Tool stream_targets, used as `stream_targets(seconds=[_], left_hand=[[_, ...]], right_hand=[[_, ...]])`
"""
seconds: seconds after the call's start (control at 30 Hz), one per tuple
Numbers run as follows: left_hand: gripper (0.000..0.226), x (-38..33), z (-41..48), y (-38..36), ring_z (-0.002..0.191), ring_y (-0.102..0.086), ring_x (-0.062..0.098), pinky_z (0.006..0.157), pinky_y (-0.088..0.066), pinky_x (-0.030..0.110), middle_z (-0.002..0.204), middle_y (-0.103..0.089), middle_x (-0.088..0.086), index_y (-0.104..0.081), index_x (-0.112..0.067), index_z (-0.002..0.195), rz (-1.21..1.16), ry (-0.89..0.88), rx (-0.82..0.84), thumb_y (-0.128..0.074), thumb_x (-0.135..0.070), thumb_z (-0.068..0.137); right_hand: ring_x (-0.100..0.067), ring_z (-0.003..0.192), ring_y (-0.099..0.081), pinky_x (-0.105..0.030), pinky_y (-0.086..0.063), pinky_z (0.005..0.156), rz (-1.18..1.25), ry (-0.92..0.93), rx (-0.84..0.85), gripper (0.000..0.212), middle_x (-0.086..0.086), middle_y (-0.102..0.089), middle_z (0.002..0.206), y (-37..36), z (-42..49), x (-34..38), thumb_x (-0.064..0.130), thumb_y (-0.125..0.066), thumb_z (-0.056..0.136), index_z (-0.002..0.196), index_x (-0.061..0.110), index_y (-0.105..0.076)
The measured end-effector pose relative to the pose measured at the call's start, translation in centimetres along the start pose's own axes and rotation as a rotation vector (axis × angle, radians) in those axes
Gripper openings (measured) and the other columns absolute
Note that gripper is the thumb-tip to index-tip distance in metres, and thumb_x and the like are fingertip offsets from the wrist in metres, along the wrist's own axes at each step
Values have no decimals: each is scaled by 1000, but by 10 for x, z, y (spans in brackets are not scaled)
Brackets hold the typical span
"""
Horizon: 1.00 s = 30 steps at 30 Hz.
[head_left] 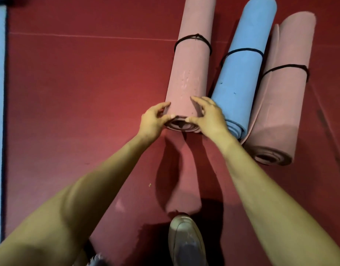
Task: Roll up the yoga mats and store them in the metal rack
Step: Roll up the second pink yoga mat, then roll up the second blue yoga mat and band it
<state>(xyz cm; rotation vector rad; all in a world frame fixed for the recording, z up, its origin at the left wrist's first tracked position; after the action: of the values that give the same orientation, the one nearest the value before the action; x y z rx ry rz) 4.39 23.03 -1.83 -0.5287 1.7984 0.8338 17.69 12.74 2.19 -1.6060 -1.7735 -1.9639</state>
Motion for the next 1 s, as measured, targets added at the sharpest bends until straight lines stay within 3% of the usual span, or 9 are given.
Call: stream_targets(seconds=[0.1,0.23,0.3,0.37,0.5,0.67,0.8,1.0], left_hand=[[49,-1,7,-2,115,-57,17,101,-44,32,128,-61,9,-56,-8,131,22,5,6,-71,-15,84],[45,9,-4,5,105,-60,18,95,-48,35,115,-64,10,-54,-11,133,-11,67,83,-65,-10,89],[43,11,-13,15,106,-58,17,84,-52,27,111,-62,8,-55,-14,131,5,82,104,-63,-6,89],[43,15,-23,32,114,-54,16,74,-50,15,121,-60,8,-56,-15,130,39,102,93,-64,-4,88],[43,18,-45,83,122,-52,16,91,-38,18,130,-59,5,-60,-20,127,272,87,20,-69,-12,85],[47,38,-84,161,124,-46,31,101,-30,27,130,-53,13,-58,-15,130,609,71,-55,-69,-22,85],[51,91,-131,232,128,-40,34,107,-31,37,134,-51,14,-57,-17,130,709,201,-150,-71,-29,82],[44,156,-225,327,120,-49,36,102,-39,43,128,-58,14,-65,-16,120,750,348,-315,-67,-38,83]], right_hand=[[-23,123,-45,-26,-34,105,-22,7,-3,73,-8,-42,139,5,7,2,14,-82,68,135,18,-52],[-21,129,-37,-16,-24,103,-94,20,30,75,-8,-36,143,-1,-1,4,13,-78,74,141,17,-43],[-24,131,-33,-20,-22,107,-136,33,39,75,-9,-34,143,-5,-9,9,16,-76,76,141,16,-41],[-30,133,-28,-29,-21,111,-246,82,36,69,-11,-33,143,-11,-18,21,22,-72,79,140,16,-41],[-32,134,-24,-37,-19,113,-459,224,48,63,-15,-35,141,-33,-29,57,32,-66,84,139,15,-41],[-29,142,-11,-42,-12,116,-523,308,298,65,-10,-24,152,-106,-44,111,36,-60,88,145,21,-31],[-28,143,-10,-45,-13,116,-547,405,451,66,-9,-23,152,-185,-66,149,34,-60,89,145,21,-30],[-31,132,-32,-33,-26,108,-508,544,762,61,-12,-39,141,-312,-121,219,31,-62,88,142,16,-37]])
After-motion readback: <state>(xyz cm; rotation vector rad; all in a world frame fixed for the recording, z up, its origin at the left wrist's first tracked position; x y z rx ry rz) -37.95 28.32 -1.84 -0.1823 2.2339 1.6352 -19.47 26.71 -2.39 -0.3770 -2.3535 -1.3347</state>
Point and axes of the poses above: each hand's wrist, its own z-axis towards the middle knuckle, its own y-axis out of the back of the hand, x = y × z, the point moved 7 cm from there along z, towards the middle knuckle
